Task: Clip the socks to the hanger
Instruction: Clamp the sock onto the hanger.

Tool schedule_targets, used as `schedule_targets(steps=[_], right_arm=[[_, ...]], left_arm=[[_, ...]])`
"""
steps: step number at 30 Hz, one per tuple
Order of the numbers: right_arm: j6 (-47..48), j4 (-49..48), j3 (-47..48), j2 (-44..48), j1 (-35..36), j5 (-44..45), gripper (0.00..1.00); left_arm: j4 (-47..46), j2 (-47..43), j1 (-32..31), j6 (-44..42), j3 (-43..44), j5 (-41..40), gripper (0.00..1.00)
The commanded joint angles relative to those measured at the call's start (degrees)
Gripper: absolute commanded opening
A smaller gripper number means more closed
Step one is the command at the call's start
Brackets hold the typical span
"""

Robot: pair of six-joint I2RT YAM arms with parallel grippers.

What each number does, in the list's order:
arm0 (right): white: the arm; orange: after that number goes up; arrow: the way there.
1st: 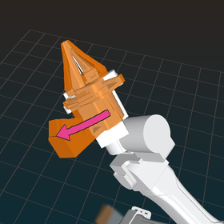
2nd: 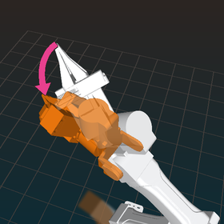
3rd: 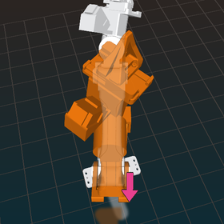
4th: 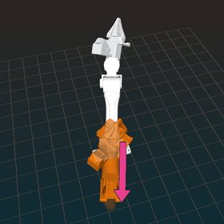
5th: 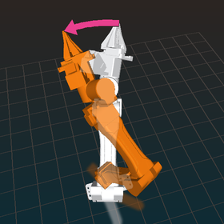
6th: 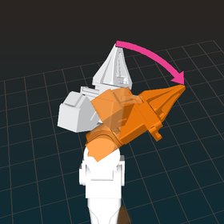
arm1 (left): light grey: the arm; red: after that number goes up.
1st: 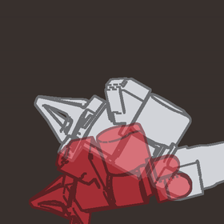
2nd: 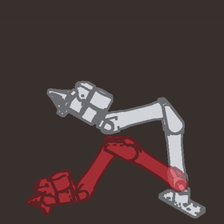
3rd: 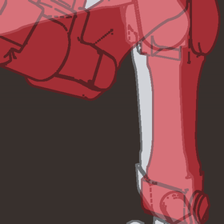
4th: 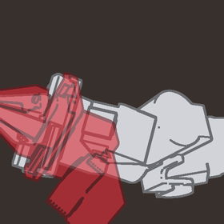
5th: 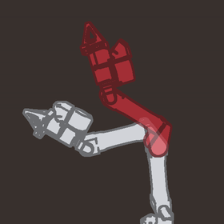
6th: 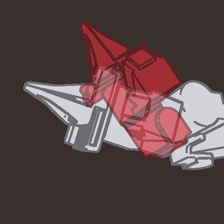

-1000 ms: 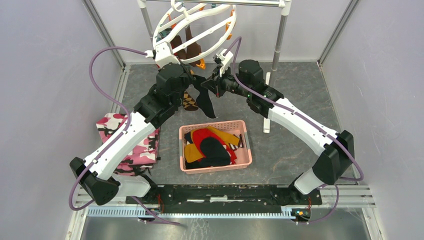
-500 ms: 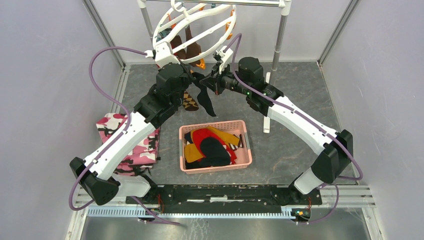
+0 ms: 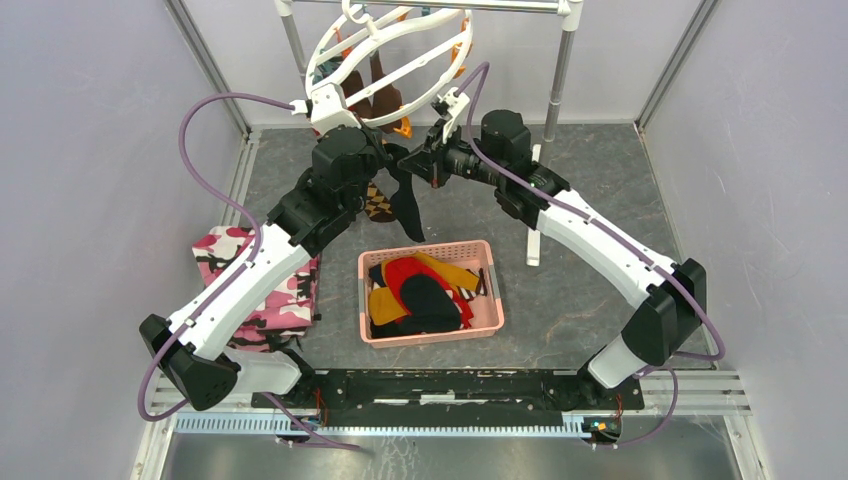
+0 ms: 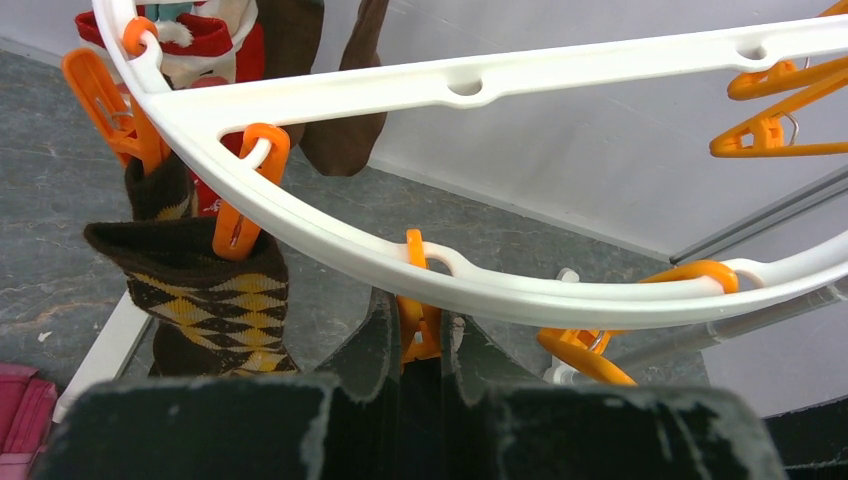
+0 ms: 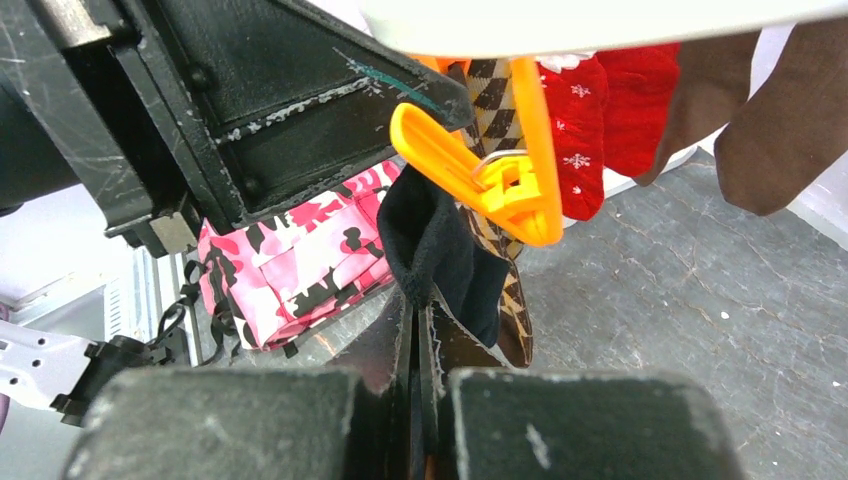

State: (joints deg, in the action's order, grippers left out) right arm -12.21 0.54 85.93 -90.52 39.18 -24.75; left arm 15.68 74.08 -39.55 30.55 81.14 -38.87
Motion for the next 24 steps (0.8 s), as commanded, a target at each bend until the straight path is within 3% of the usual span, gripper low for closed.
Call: schedule_targets(steps=[1,17,24], right_arm=[[-3.52,-3.47,2.59,0.22,-1.39,-2.73,0.00],[-4.51,-5.78,1.09,0.20,-2.13,-6.63,0.00],[1.03,1.43,-1.41,0.37,-2.15,-2.42,0.00]], left_arm=[[-1.61,-0.26,0.22,2.15,0.49,0.02,0.02],[-1.88,-0.08,0.18,1.97,0.56,0.38,0.02],[-1.86,-0.06,0.20,1.80,0.92,0.64,0.02]])
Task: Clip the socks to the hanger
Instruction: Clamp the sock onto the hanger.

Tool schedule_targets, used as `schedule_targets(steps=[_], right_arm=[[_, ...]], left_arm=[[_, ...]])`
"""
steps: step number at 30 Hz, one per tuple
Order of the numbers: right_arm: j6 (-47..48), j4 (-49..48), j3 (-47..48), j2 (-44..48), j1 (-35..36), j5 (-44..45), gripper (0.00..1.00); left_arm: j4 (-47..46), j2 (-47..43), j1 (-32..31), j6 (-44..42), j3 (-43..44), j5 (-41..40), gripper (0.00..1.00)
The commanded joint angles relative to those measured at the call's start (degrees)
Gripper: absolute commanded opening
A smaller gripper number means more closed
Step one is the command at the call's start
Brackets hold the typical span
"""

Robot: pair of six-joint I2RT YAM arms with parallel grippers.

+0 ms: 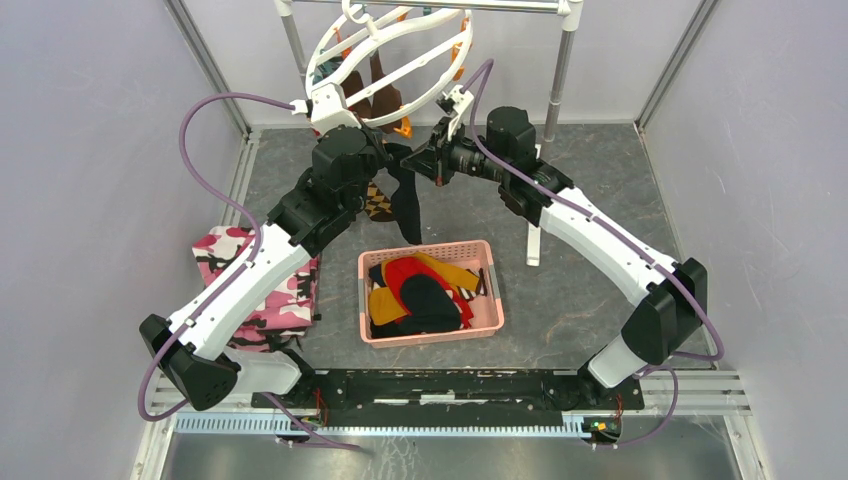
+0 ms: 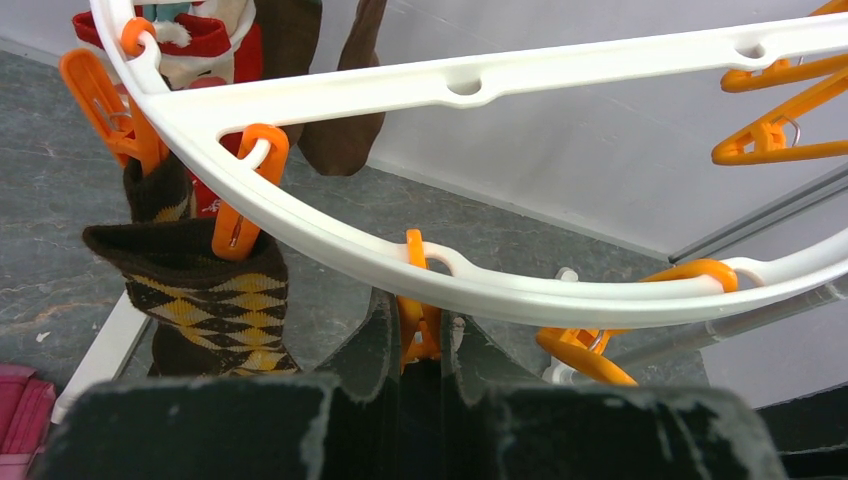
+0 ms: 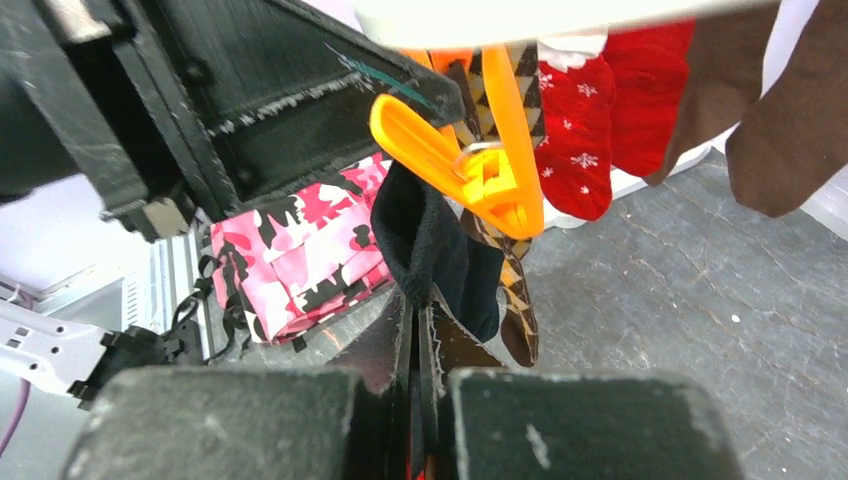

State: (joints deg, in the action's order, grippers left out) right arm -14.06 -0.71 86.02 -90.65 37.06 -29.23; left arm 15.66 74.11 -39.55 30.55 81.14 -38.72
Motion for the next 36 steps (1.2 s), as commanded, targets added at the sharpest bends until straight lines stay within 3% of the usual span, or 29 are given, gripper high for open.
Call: schedule_targets(steps=[1,8,36], right_arm=[[3.16,2.63,-3.04,1.03,0.03,2.54,0.00],[4.39,1.14,-8.16,3.63,0.05,5.22,0.00],[2.64,-1.12,1.82,-1.20,1.37,6.56,0.00]], left_arm=[[-1.84,-0.10,0.18,1.80,0.90,0.49,0.02],[-1.86,-0.19,0.17,1.79,0.84,0.54,0.02],[-1.86,0.16,0.12,2.33,0.91,1.29,0.02]])
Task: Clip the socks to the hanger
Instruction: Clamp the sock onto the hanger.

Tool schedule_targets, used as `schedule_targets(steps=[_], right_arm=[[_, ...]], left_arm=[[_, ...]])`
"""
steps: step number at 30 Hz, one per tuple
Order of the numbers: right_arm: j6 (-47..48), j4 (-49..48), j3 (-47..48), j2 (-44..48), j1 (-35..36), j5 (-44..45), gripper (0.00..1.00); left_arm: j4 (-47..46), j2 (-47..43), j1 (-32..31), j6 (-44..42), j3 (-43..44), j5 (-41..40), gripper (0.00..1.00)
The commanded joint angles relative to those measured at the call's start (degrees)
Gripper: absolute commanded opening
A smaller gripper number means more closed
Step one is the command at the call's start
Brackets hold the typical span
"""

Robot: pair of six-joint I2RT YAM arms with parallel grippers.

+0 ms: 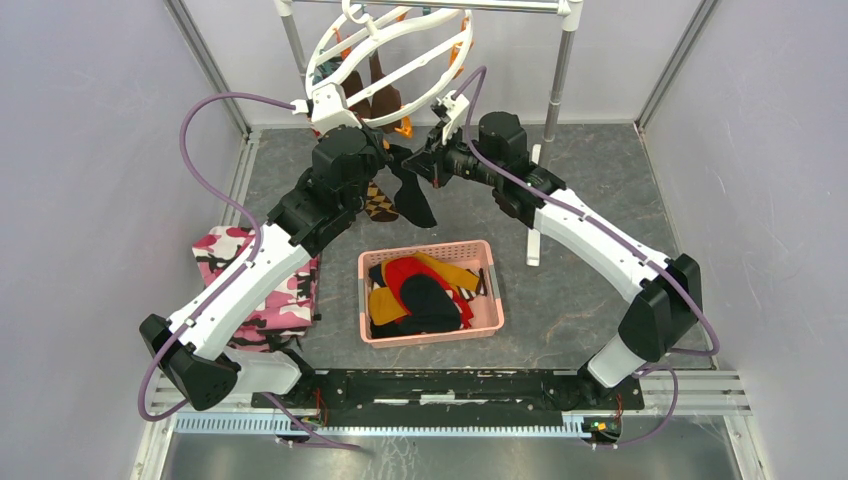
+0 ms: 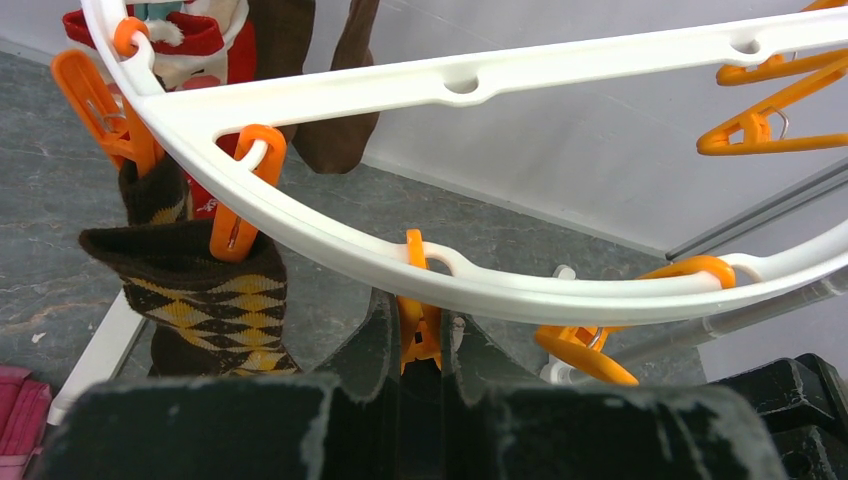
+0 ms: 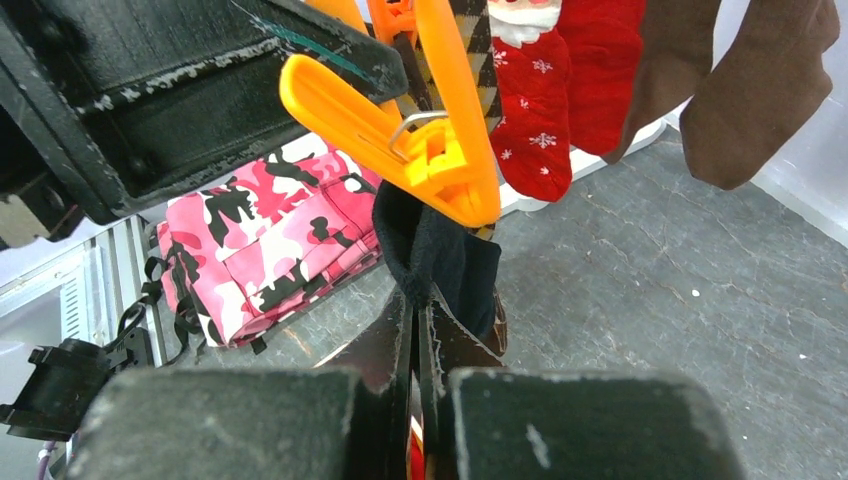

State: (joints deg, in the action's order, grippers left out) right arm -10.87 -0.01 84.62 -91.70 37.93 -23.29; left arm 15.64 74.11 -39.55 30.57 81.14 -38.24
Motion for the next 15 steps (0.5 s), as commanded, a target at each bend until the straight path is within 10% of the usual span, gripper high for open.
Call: schedule_targets(steps=[1,15], right_arm=[[-0.55,-1.70,3.43,-0.22,0.48,0.62,0.00],[-0.62,-0.83,6.23,-0.54,0.56,0.02,0.00]], left_arm=[[-1.84,0.16,0.15,2.30,0.87,0.86,0.02],[-1.84,0.16,0.17,2.39,0.83,1.06,0.02]])
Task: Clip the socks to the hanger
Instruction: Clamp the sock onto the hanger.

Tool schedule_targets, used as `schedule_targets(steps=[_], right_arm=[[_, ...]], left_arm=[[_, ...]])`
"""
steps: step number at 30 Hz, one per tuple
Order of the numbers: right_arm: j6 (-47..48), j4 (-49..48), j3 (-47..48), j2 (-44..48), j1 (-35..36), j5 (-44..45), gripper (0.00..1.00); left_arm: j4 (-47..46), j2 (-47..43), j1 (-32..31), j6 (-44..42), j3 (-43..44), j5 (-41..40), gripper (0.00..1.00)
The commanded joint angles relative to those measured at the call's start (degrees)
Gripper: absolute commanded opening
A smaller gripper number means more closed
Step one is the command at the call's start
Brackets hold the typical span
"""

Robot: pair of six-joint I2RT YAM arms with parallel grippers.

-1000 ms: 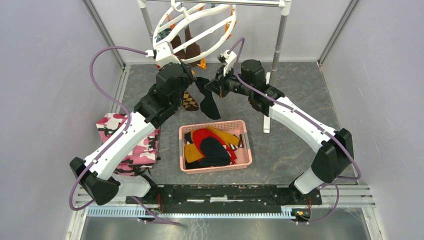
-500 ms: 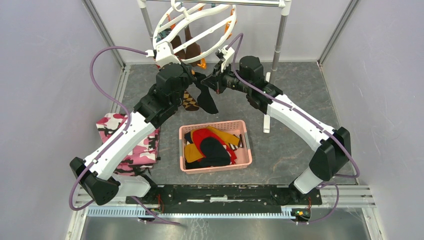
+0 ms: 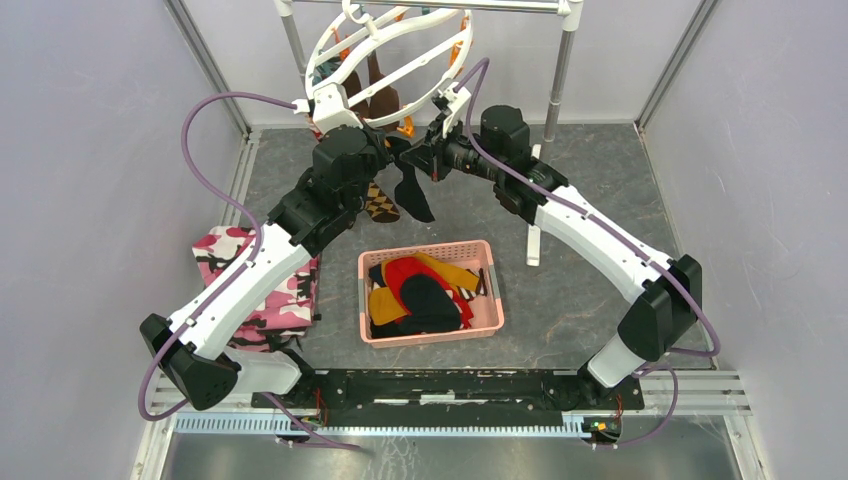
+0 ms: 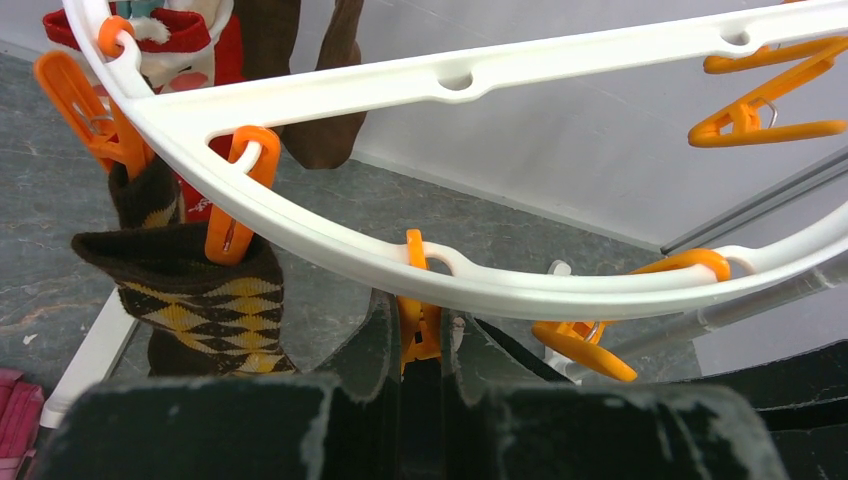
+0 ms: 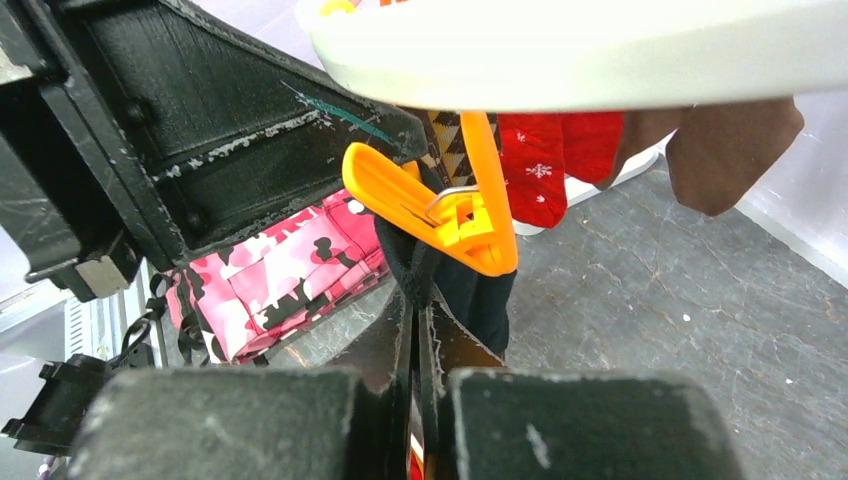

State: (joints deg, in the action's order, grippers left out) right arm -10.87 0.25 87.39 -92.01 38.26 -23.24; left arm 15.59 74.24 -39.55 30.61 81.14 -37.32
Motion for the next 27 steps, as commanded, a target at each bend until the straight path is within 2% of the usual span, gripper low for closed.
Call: schedule_targets(steps=[1,11,20,27], right_arm=[[-0.73,-1.04,3.64,-0.20,0.22,-0.21,0.00],[-1.51,-1.57,3.06,-0.40,0.32,-1.31,0.00],[-1.20,-2.16,1.50,-0.20,0.28,-1.45,0.00],[-1.02,-2.44,0.86,-0.03,0.23,-1.70,0.03]], left_arm=[[-1.76,0.03,0.18,2.35,0.85,0.14,0.02],[-1.79,0.03,0.10,2.59,0.85,0.23,0.04],[-0.89,-0.12,0.15,3.21,1.10,0.85,0.35],[-0.32,-1.11,0.11,3.31,0.82,1.02,0.52]])
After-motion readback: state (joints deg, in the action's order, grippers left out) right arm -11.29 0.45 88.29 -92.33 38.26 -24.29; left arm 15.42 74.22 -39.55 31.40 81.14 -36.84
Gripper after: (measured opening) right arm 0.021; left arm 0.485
